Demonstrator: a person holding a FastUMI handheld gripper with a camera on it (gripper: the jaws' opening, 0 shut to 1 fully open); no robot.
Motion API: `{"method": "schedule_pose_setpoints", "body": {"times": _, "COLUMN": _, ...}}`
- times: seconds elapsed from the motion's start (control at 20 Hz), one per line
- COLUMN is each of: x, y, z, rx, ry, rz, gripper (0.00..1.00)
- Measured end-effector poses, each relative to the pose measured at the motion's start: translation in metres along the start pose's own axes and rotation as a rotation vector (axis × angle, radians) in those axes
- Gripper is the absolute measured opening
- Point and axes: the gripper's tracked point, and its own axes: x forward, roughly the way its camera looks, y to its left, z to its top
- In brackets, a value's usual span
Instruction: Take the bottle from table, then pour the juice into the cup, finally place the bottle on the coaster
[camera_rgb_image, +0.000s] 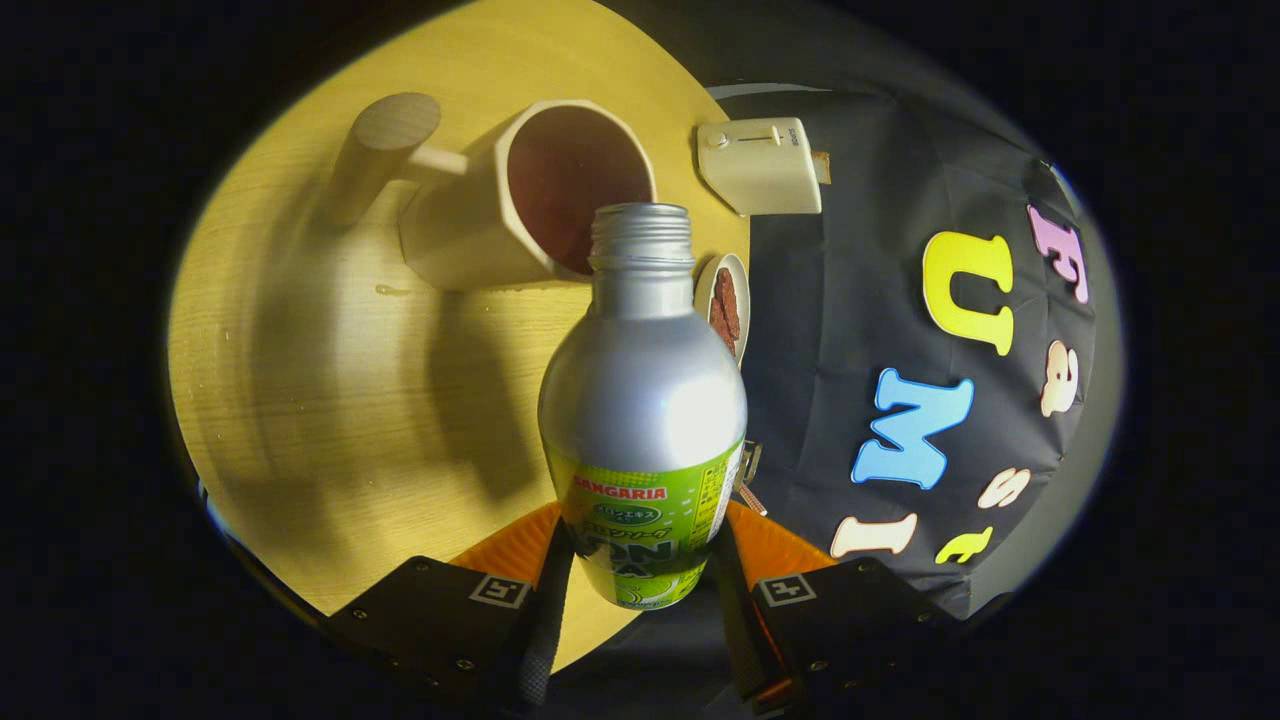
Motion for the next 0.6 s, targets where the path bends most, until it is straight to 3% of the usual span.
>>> {"method": "schedule_pose_setpoints", "body": {"times": 0.6, "x": 0.0021, "y": -0.0053, "z": -0.0061, "rx": -0.096, "ry": 0.046, "rz": 0.014, "gripper": 0.68}}
